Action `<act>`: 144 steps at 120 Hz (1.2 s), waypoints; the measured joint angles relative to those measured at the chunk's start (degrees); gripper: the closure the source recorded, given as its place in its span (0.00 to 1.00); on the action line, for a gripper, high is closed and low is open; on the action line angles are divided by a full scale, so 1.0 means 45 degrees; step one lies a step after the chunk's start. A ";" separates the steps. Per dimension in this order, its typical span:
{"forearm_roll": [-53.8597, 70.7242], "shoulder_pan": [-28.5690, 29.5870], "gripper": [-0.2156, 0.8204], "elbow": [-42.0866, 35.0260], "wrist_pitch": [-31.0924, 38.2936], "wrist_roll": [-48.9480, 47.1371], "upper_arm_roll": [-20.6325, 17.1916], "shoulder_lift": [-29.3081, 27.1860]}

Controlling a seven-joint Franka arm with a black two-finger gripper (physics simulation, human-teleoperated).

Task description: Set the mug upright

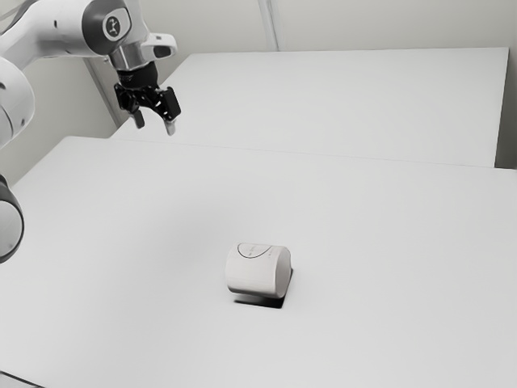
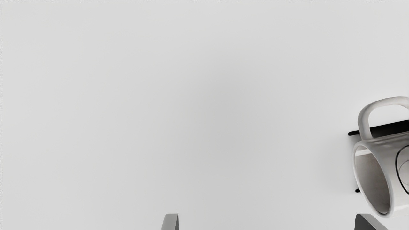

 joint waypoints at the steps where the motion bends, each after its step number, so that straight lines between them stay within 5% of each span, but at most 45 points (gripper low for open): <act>1: 0.0001 -0.0001 0.21 0.0000 0.0007 -0.0001 0.0000 -0.0001; 36: -0.0016 -0.0187 0.21 -0.0632 0.0128 -0.0015 0.0075 -0.0695; 58: -0.1180 0.0046 0.21 -0.4959 0.1135 -0.0159 0.0094 -0.3354; 88: -0.5411 0.0423 0.21 -0.9471 0.2716 -0.0075 0.0966 -0.5225; 144: -1.2834 0.0422 0.21 -1.3049 0.5557 0.3083 0.1033 -0.4606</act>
